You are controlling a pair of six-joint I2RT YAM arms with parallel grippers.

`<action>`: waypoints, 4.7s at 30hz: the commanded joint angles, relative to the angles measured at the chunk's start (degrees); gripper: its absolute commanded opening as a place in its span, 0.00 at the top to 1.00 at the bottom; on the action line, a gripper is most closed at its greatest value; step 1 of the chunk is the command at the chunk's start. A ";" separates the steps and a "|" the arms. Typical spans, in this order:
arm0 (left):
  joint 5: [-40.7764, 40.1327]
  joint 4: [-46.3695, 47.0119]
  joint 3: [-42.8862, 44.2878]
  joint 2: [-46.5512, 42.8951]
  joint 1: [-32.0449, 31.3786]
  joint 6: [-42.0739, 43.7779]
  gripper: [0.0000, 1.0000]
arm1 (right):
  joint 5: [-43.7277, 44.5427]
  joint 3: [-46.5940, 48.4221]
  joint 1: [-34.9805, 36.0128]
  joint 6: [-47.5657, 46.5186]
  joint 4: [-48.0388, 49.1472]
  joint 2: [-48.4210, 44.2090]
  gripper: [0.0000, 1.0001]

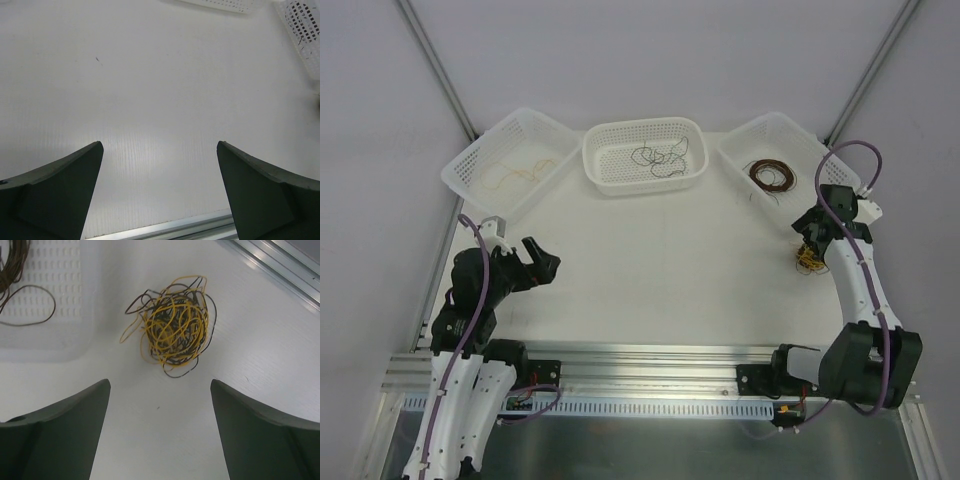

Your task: Untangle the cables

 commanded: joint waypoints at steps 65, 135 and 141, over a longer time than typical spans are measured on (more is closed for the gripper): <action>-5.44 29.42 -2.95 31.00 -34.03 -17.45 0.01 | -25.48 -5.91 50.56 -15.07 21.50 6.38 0.61; -38.32 25.30 11.65 68.57 -34.84 -27.82 0.12 | -21.18 20.45 51.00 -32.73 -8.73 -28.25 0.99; -39.20 23.01 8.06 64.53 -28.17 -27.55 0.11 | -15.56 24.76 51.00 -34.49 -11.28 -28.52 0.99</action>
